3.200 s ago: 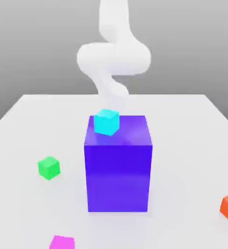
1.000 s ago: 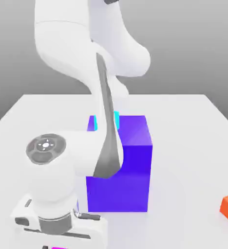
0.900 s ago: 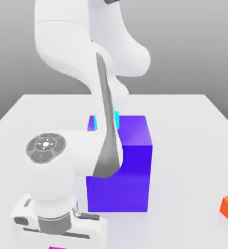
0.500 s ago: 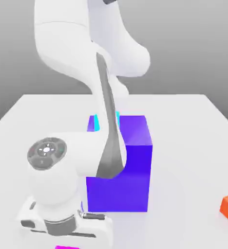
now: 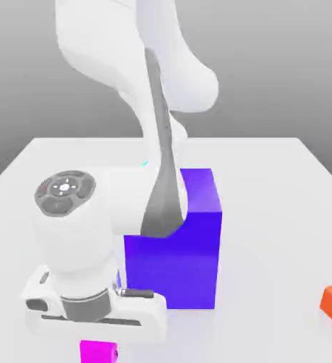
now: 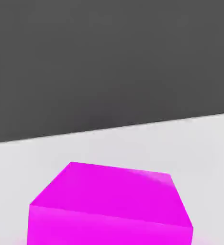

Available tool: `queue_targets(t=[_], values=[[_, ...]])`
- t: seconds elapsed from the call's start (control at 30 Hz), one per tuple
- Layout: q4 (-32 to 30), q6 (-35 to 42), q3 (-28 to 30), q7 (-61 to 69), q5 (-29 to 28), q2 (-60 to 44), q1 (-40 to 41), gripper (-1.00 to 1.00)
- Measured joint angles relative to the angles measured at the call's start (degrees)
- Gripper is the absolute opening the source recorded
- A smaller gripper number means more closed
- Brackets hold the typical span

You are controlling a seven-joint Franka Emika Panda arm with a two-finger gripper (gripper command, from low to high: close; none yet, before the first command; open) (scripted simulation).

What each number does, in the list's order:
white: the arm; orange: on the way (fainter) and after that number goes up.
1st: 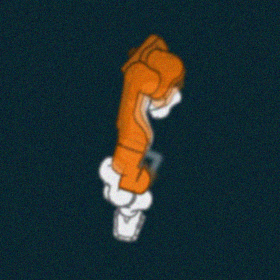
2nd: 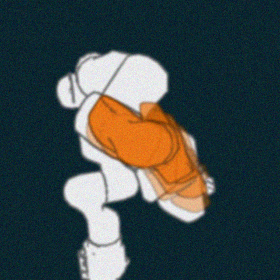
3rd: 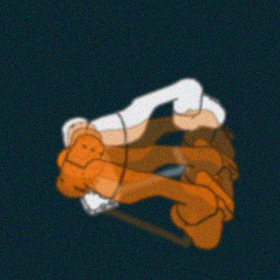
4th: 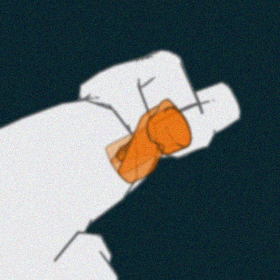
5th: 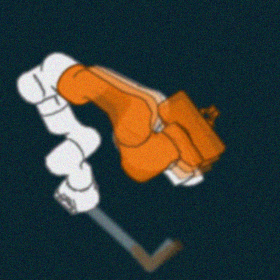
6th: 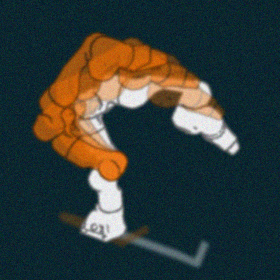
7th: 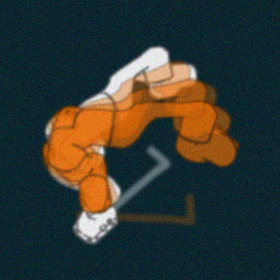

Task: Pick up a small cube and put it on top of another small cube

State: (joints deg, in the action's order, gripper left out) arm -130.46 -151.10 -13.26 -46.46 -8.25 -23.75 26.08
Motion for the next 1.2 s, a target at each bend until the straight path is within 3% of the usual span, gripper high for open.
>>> queue_targets(t=[0.37, 0.77, 0.97, 1.2], values=[[-0.8, 4.4, -0.7, 8.4, -8.4, 0.3, -3.3, -1.0], [-5.5, 8.4, 7.7, 23.3, -28.4, 5.4, -0.9, -1.0], [-12.6, 8.3, 13.4, 11.2, -30.3, 13.3, 1.8, -1.0], [-21.8, 6.5, 18.5, -3.9, -27.8, 24.0, 7.4, -1.0]])
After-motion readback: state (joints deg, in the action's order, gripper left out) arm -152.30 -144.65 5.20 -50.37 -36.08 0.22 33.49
